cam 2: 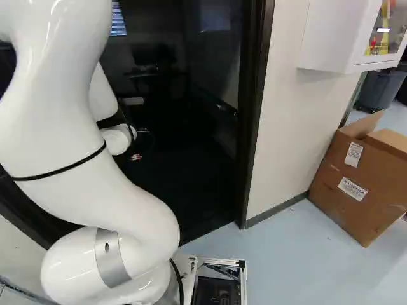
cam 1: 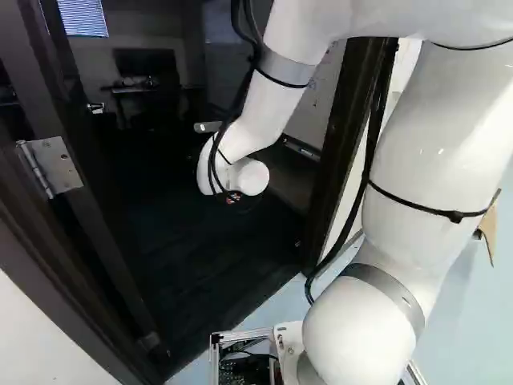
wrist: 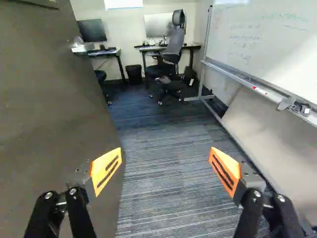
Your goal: Open the door and move inside
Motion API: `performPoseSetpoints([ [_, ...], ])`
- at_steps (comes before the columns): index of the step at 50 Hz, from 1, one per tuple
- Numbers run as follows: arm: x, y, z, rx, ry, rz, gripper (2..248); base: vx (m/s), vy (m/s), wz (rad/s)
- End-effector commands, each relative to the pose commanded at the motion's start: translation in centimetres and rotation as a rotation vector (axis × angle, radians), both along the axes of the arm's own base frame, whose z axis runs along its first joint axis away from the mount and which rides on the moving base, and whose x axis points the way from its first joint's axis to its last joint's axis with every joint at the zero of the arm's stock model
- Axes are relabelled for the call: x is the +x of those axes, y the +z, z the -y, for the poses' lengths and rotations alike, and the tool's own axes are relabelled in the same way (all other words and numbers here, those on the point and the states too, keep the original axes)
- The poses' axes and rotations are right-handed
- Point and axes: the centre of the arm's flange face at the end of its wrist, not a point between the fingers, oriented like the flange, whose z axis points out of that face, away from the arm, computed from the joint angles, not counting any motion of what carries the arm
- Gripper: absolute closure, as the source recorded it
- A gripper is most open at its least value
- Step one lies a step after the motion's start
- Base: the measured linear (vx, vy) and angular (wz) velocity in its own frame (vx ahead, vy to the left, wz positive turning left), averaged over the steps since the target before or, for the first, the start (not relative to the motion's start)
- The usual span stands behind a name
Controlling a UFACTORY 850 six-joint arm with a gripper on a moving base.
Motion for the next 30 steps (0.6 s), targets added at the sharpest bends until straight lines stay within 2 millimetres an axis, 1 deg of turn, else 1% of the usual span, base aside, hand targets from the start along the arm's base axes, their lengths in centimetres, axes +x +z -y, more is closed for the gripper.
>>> performPoseSetpoints([
  [30,-1.5,0.0,4.6,-0.002,-0.084,-0.003,3,0.000,0.000,0.000],
])
